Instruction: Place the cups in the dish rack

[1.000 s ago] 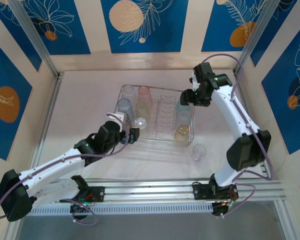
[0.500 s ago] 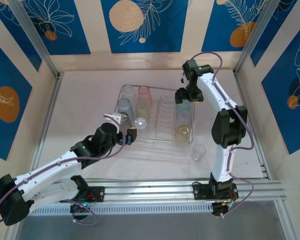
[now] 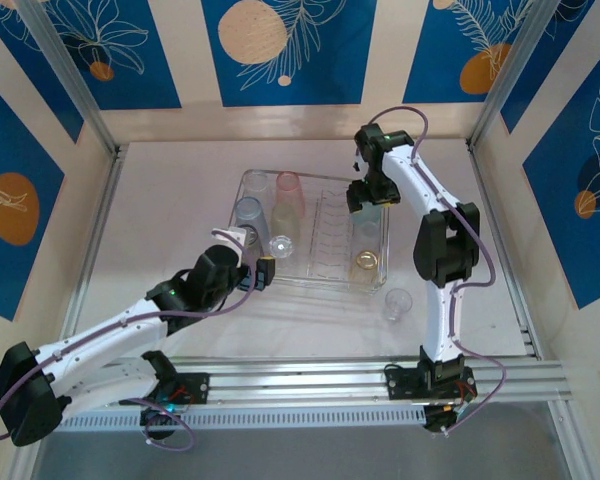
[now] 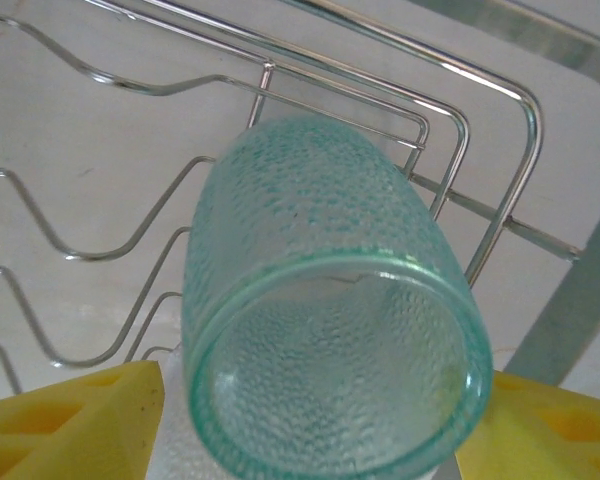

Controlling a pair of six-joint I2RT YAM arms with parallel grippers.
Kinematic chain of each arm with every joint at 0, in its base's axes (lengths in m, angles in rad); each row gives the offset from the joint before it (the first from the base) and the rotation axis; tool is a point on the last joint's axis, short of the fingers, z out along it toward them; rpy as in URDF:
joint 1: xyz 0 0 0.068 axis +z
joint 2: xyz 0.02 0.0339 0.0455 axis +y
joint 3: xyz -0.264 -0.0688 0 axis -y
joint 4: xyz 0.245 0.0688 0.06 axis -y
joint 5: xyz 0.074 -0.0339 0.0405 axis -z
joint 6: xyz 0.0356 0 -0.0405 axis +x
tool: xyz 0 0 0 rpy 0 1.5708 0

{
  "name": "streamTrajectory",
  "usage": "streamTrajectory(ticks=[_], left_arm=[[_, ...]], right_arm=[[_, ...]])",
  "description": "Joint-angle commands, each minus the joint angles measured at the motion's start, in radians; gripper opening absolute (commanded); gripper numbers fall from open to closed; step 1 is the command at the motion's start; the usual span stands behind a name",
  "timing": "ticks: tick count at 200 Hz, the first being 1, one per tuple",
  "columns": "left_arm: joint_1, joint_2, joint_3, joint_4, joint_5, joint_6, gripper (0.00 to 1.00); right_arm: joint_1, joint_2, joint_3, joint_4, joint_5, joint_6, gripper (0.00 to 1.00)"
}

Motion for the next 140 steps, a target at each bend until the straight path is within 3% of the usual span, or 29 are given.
streamTrajectory(ticks=[1,106,140], left_arm=[[0.003,0.004,0.028,-0.003,-0.008,0.023,0.97],[0.002,0.022,0.026,-0.008,0.0,0.017,0.97],[0.002,0.02,0.026,-0.009,-0.002,0.016,0.97]], right_arm=[[0.006,0.022,0.039,-0.002,0.015,-0.015,0.73],[0.011,0.101,0.105,-0.013,0.072,-0.029,0.74],[0.021,0.106,0.109,-0.011,0.091,-0.031,0.7]])
